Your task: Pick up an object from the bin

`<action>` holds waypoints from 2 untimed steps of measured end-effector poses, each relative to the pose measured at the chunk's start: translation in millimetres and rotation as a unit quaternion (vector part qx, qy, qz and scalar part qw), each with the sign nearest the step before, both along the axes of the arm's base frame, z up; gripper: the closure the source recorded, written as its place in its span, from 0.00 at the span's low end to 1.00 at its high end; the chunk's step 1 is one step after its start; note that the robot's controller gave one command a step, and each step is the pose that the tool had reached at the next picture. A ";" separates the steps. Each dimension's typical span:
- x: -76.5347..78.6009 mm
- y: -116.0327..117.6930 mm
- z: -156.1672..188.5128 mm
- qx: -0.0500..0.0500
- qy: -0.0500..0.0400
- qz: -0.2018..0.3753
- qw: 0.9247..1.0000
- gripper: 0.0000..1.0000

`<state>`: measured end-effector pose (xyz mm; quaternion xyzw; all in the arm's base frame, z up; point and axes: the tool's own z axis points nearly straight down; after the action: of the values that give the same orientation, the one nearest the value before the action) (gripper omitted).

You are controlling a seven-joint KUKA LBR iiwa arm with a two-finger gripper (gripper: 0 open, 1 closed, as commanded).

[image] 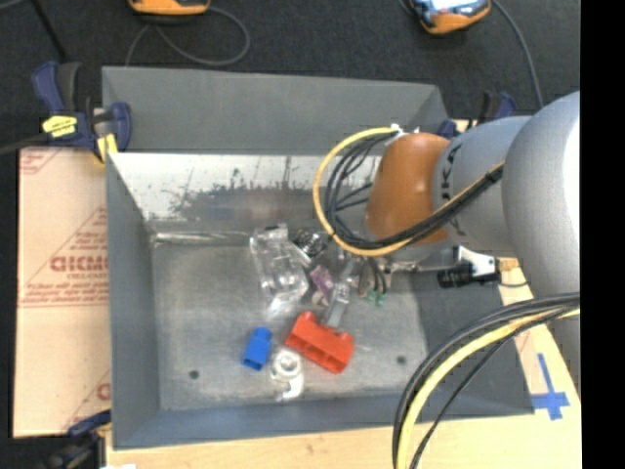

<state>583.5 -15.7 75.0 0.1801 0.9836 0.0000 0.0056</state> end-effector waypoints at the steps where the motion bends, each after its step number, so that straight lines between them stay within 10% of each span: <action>1: -1.7 -0.3 -2.1 0.000 0.003 0.001 1.000 1.00; 2: 0.1 -1.1 33.8 0.001 0.002 0.003 1.000 1.00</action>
Offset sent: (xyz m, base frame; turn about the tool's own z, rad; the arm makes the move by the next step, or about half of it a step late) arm 0.0000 0.0000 0.0000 0.0000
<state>583.6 -16.8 108.8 0.1774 0.9841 0.0002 0.0037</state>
